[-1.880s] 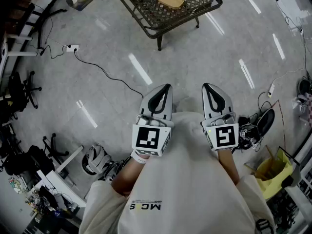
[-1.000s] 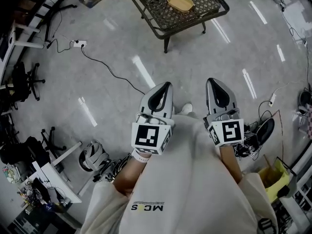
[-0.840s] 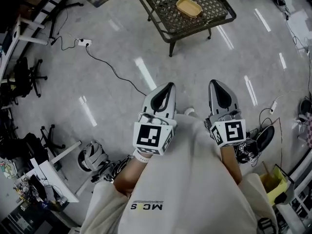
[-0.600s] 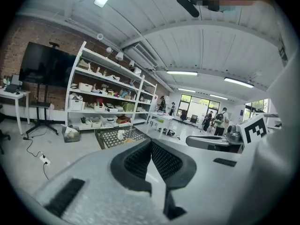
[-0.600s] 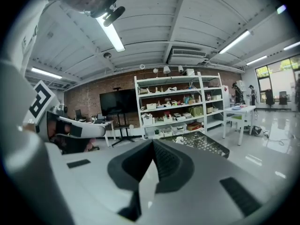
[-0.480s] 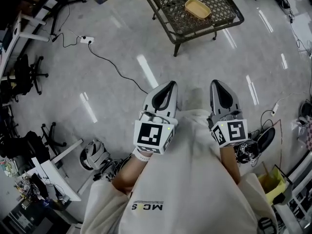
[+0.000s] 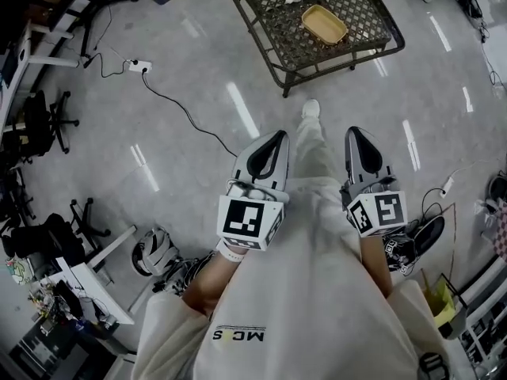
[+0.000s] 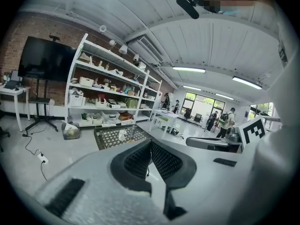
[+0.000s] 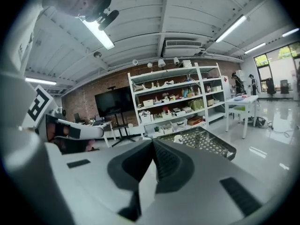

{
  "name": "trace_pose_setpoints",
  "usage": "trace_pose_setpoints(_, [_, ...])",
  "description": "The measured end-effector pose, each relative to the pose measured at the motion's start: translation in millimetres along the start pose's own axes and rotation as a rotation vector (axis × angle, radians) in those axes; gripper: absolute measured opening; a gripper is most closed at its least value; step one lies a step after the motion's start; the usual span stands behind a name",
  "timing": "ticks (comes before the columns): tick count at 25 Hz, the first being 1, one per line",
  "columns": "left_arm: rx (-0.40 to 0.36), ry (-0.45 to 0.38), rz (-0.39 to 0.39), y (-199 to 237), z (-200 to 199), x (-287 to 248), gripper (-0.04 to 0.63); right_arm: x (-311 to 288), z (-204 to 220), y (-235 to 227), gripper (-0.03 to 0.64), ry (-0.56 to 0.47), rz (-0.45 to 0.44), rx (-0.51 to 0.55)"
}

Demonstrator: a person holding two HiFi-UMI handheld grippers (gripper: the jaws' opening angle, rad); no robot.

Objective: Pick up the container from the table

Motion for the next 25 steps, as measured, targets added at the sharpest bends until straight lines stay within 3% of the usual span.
trace_pose_setpoints(10, [-0.018,0.031,-0.044,35.7,-63.6,-132.9,0.025,-124.2,-60.0,-101.5,0.017,-0.031,-0.019,0.044])
trace_pose_setpoints(16, [-0.025,0.034,-0.066,50.4,-100.4,-206.5,0.025,-199.5,-95.8,-142.5,0.017,-0.044,-0.082,0.061])
trace_pose_setpoints(25, [0.010,0.069,-0.116,67.0,-104.8,-255.3,0.025,-256.4,-92.7,-166.2,0.017,0.017,-0.160,0.061])
Point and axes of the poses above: the fingertips, and each gripper's own axes: x backward along the fingers, y to its left, z out of its underside, the point moved 1 cm from there along x, backward along the fingers, and after that the axes turned 13 degrees about z, right-handed, at the moved point
